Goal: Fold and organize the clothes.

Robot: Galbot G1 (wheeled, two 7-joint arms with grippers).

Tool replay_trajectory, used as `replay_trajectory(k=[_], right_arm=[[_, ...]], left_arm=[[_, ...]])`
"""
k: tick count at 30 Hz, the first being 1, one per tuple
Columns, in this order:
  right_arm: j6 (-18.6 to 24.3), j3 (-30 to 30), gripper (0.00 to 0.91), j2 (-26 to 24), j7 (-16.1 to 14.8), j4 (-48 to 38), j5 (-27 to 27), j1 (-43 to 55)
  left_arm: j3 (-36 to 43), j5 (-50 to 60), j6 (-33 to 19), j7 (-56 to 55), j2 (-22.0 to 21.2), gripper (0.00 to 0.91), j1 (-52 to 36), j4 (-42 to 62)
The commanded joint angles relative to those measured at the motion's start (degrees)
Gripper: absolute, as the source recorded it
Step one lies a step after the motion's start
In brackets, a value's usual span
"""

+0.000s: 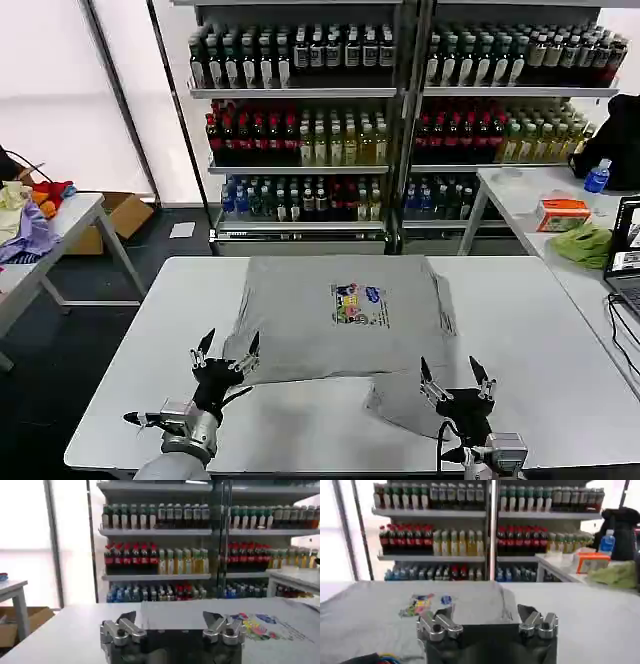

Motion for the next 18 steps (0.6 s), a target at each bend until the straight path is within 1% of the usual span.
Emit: replay_trajectory(k=[1, 11, 14, 16, 18], right_arm=[[3.0, -1.0, 0.907, -0.2, -0.1, 1.2, -0.8, -0.6], [2.6, -0.7, 0.907, -0.4, 0.7, 2.5, -0.7, -1.7], [0.6, -0.9, 0.907, -0.1, 2.1, 2.1, -0.4, -2.1], [-1.3, -1.5, 0.907, 0.0, 3.4, 2.0, 0.8, -2.8], [-2.4, -2.1, 0.907, 0.3, 5.0, 1.4, 0.8, -3.5]], left_arm=[[0.3, 0.7, 1.3, 0.1, 0.3, 0.907, 1.0, -0.3], [0.3, 1.3, 1.3, 0.5, 0.2, 0.907, 1.4, -0.5], [0.5, 1.5, 2.5, 0.8, 0.4, 0.907, 2.0, -0.4], [0.7, 1.5, 4.4, 0.8, 1.1, 0.907, 2.6, -0.2], [0.8, 1.5, 6.0, 1.1, 1.9, 0.907, 3.1, 0.1]])
